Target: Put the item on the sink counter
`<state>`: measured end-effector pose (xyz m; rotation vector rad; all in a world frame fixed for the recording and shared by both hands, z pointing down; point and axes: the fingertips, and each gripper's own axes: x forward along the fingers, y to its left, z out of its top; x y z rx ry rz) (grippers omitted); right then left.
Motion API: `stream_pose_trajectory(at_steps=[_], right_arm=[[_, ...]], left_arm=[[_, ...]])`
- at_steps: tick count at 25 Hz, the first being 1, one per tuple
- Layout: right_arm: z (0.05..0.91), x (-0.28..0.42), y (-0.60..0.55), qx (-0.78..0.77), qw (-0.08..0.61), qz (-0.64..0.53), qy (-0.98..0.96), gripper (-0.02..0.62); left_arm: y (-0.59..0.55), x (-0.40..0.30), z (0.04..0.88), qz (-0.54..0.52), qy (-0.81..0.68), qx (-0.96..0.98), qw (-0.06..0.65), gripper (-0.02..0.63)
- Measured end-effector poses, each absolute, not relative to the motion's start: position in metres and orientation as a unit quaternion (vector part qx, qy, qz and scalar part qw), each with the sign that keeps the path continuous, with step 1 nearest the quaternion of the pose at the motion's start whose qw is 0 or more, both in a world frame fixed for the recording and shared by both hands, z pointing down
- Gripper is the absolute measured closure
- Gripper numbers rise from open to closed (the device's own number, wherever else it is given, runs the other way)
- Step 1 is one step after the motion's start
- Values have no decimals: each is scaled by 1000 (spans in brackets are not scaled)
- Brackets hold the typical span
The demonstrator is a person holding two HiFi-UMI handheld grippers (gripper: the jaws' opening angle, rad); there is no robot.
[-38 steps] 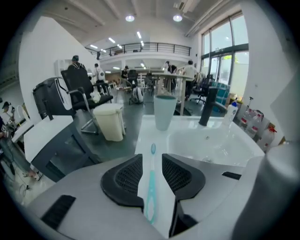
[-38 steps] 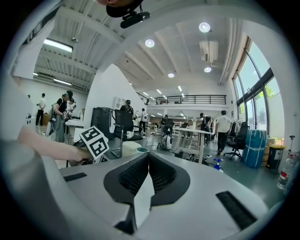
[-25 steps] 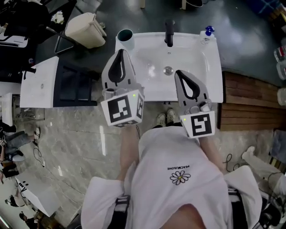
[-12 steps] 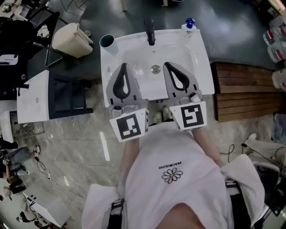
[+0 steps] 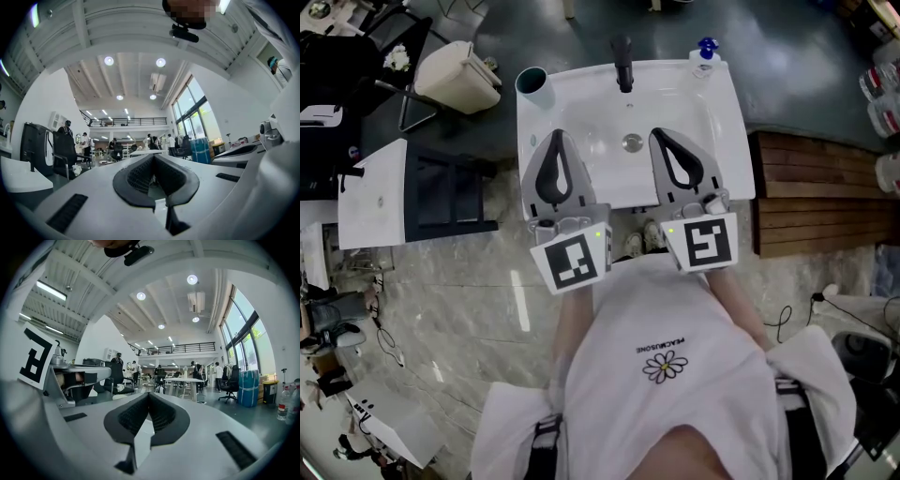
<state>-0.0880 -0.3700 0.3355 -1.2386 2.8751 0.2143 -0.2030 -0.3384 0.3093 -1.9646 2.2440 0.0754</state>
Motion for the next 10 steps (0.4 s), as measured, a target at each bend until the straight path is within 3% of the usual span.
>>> stream_pose_trajectory(at_steps=[10], right_arm=[[342,-87,-374,-398,-5,65,915,583]], left_arm=[[-335,-214,316,20,760,-645,74,589]])
